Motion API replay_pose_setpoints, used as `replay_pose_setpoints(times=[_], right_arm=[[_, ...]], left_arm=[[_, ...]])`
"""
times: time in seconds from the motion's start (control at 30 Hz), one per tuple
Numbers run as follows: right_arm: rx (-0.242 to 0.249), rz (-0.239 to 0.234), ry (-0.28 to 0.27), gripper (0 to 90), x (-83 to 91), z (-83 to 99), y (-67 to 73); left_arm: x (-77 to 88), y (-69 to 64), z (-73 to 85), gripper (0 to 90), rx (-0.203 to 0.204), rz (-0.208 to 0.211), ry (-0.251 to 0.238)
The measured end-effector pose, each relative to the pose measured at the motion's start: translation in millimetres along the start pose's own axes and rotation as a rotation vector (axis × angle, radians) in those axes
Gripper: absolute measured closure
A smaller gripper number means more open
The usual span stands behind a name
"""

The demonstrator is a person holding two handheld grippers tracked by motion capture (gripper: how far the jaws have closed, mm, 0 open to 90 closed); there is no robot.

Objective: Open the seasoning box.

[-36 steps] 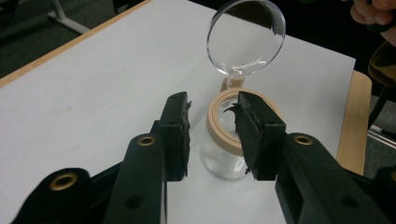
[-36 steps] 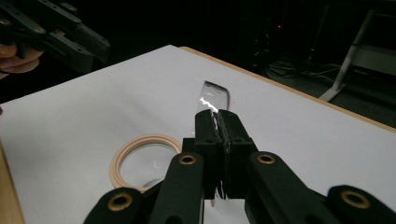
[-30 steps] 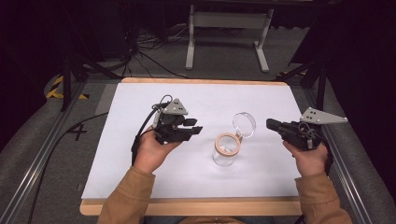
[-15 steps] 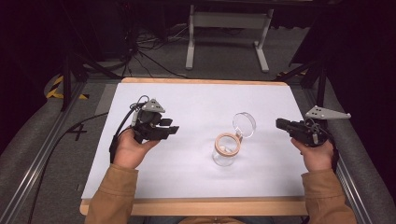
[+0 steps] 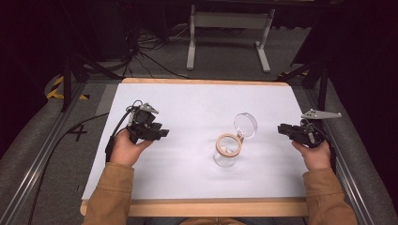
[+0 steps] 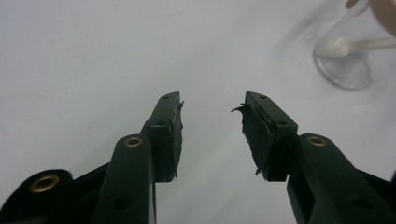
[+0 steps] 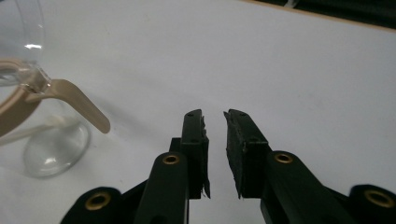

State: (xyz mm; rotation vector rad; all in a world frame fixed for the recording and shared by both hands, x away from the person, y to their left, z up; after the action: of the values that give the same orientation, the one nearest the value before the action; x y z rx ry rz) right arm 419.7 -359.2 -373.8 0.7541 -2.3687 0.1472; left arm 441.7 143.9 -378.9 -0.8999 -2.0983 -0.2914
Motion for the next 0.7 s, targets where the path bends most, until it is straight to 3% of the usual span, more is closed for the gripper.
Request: replay_pose_setpoints(times=[0.37,0.5,0.7], right_arm=[[-0.049,-0.007,0.091,65.9,-25.2,14.7,-9.8],[-0.034,-0.010,0.132,64.1,-35.6,20.1,-7.5],[0.008,-0.038,0.144,61.3,-46.8,28.0,-1.0]], left_arm=[[-23.8,11.8,10.5,56.6,0.030,0.013,0.097],[-33.8,12.5,14.0,56.4,0.020,0.017,0.132],[-44.2,12.5,18.2,55.1,-0.001,0.027,0.170]])
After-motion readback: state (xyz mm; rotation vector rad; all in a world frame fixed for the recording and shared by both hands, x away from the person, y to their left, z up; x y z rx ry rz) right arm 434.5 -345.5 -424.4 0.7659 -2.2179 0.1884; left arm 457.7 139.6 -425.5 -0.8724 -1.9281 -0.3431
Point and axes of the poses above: each handheld gripper's, and its own axes: x roughly backward along the jaws, z roughly out of its underside, y roughly to its left, the point moved 2 cm from there along -x, roughly forward along the jaws, and after that the axes turned 2 degrees about -z, right-handed, at the moved point
